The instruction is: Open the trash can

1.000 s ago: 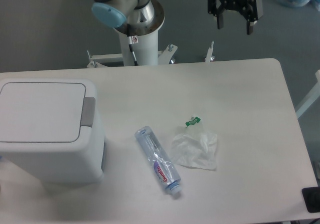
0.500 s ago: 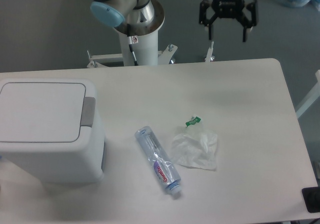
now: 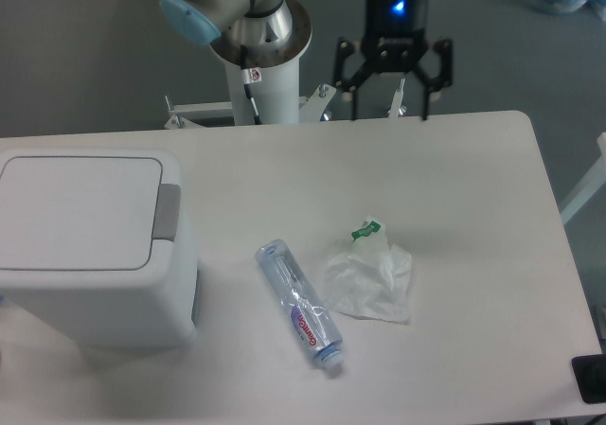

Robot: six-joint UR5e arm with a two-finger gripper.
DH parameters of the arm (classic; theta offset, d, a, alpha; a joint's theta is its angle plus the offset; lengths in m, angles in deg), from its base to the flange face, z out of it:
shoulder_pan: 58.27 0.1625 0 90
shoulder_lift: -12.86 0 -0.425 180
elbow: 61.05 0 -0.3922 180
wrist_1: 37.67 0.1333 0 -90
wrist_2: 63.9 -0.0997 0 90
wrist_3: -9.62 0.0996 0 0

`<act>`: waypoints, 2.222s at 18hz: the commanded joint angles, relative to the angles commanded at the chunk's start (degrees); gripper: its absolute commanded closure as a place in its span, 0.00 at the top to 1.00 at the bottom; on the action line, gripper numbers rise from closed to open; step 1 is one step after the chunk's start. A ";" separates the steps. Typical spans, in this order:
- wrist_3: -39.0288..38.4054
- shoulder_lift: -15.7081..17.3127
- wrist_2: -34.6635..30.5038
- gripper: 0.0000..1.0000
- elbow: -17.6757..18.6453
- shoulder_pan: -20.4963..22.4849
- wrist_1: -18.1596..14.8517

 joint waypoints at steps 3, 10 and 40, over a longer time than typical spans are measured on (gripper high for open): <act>-3.96 -1.23 0.26 1.00 -2.10 -4.04 0.09; -7.58 -11.94 0.18 1.00 -13.26 -13.62 0.18; -8.37 -14.24 -0.09 1.00 -10.55 -20.57 4.75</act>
